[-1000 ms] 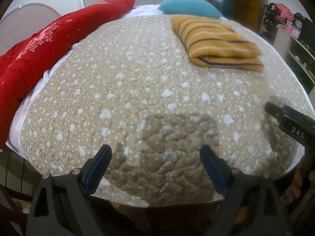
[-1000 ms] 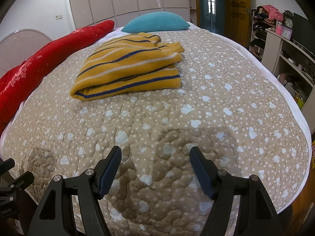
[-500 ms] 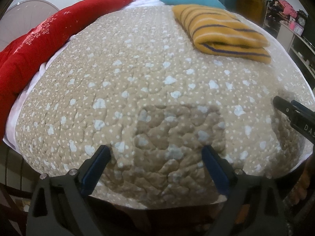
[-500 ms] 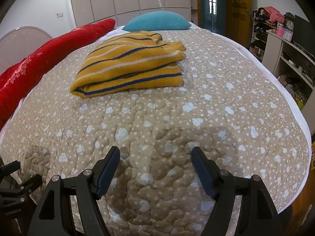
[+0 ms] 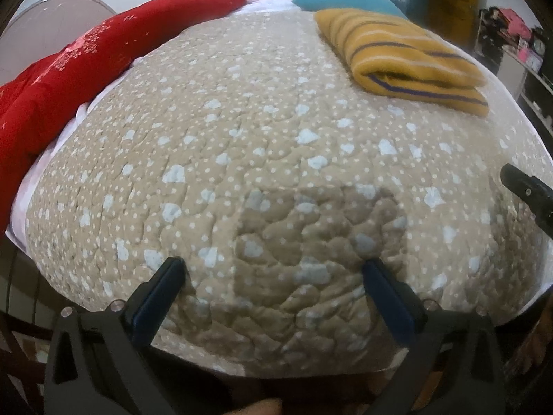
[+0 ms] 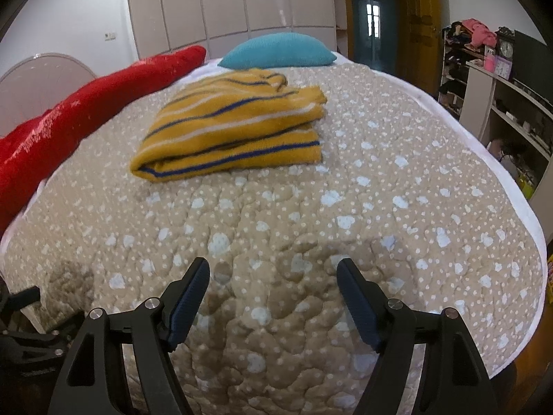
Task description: Fold small clothes
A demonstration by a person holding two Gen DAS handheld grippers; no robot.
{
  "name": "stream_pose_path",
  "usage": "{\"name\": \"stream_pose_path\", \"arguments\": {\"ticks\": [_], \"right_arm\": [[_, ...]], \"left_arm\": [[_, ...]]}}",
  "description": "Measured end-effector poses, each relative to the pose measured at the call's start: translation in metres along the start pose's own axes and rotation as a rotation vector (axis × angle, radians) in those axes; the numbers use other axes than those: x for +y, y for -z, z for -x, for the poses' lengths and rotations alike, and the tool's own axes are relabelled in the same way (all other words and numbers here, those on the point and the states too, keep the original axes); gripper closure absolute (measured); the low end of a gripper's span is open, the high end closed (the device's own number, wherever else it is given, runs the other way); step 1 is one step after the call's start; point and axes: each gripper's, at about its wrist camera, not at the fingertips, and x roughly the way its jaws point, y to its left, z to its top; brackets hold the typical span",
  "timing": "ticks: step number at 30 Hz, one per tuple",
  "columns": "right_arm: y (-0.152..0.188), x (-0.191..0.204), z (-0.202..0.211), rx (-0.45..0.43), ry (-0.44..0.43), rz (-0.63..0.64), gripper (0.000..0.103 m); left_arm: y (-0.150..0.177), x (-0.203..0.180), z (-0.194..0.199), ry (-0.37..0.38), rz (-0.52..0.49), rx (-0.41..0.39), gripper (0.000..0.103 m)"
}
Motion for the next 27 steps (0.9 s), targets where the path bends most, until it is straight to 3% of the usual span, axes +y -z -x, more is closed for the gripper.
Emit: {"name": "stream_pose_path", "arguments": {"ticks": [5,9,13,19,27], "right_arm": [[-0.003,0.006,0.000,-0.006,0.000,0.033,0.023],[-0.008,0.009,0.000,-0.012,0.006,0.059,0.023],[-0.023,0.011,-0.002,-0.019,0.008,0.097,0.023],[-0.055,0.014,-0.007,-0.036,-0.032,0.109,0.022],[-0.081,0.014,-0.014,-0.038,-0.011,0.120,0.021]], "left_arm": [[-0.005,0.002,0.004,0.008,0.004,0.017,0.000],[-0.020,0.004,0.028,0.005,0.007,-0.078,0.000],[-0.047,-0.004,0.043,0.030,-0.063,-0.145,0.000],[-0.086,-0.011,0.030,0.095,-0.060,-0.112,0.000],[-0.107,-0.023,0.024,0.083,-0.076,-0.125,0.000]]}}
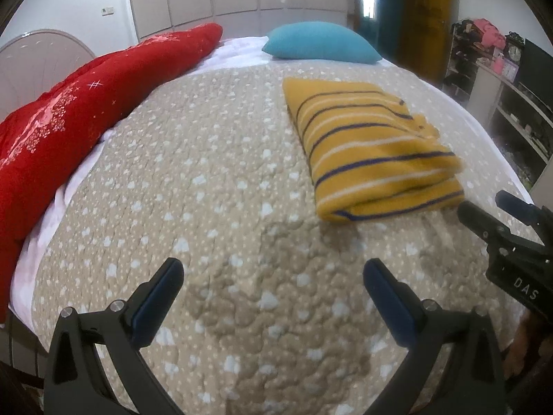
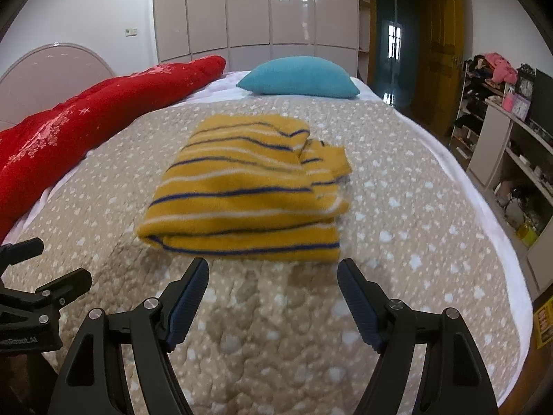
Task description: Fold small clothes
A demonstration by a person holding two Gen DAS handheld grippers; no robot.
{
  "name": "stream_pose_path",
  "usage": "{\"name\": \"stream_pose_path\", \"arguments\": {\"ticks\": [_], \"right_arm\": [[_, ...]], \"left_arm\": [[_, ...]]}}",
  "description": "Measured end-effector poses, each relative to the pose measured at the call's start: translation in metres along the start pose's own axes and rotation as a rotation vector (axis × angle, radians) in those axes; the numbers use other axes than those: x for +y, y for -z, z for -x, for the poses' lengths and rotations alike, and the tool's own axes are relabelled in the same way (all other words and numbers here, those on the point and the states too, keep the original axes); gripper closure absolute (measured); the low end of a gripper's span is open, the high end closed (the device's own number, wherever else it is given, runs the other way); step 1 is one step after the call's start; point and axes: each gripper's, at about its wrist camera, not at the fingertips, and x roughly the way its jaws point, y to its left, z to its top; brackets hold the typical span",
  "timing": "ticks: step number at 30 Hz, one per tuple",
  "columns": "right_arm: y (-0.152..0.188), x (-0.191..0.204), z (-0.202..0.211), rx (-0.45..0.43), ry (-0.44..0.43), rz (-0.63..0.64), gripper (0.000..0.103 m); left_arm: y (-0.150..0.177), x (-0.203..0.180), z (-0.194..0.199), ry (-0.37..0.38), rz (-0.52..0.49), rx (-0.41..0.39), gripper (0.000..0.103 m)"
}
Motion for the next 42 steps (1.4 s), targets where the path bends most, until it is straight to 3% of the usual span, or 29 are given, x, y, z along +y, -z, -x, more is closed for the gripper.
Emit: {"name": "stream_pose_path", "arguments": {"ticks": [16,42], "right_arm": [[0.002,-0.002,-0.031,0.057,0.023,-0.002,0.020],[0.012,0.006,-0.037,0.079,0.014,-0.001,0.019]], "left_arm": [[-0.002,-0.011,-0.019,0.034,-0.015,0.038,0.000],[0.006,-0.012,-0.036,0.057,-0.003,0.101,0.000]]}}
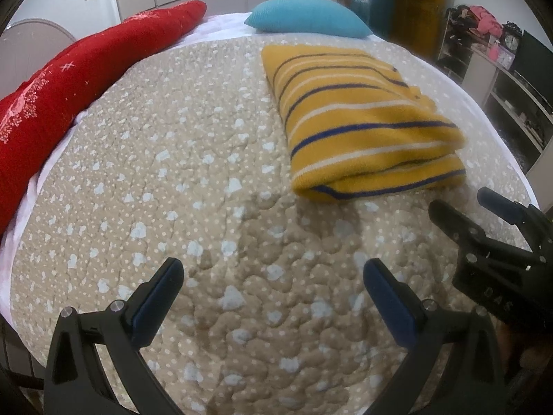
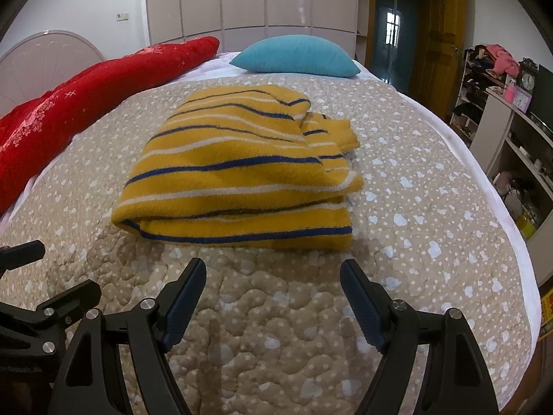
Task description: Fold small clothes
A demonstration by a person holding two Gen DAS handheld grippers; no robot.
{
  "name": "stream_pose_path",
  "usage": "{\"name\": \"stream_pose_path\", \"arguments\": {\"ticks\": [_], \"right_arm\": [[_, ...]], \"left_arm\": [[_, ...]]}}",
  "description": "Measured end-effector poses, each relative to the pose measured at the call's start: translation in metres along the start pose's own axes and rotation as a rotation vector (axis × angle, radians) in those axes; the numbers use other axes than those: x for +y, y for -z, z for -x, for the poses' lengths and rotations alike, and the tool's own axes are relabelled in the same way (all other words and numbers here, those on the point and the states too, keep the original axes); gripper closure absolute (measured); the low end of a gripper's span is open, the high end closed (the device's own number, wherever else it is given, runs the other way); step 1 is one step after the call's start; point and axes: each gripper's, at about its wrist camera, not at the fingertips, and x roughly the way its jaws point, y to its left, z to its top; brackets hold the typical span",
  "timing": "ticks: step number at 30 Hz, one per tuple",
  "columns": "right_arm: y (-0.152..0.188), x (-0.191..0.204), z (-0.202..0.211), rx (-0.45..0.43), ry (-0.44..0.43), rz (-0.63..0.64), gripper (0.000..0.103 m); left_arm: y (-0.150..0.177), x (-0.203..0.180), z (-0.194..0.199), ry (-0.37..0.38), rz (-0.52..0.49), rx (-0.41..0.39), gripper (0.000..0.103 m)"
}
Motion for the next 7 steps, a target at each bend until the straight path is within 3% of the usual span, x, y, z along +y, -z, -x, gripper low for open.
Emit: {"name": "stream_pose_path", "arguments": {"ticks": [7], "right_arm": [[-0.002,-0.002,0.000,0.007,-0.005,-0.007,0.019]], "left_arm": [[-0.007,0.027,-0.011,0.033,0.093,0.039,0.000]]}}
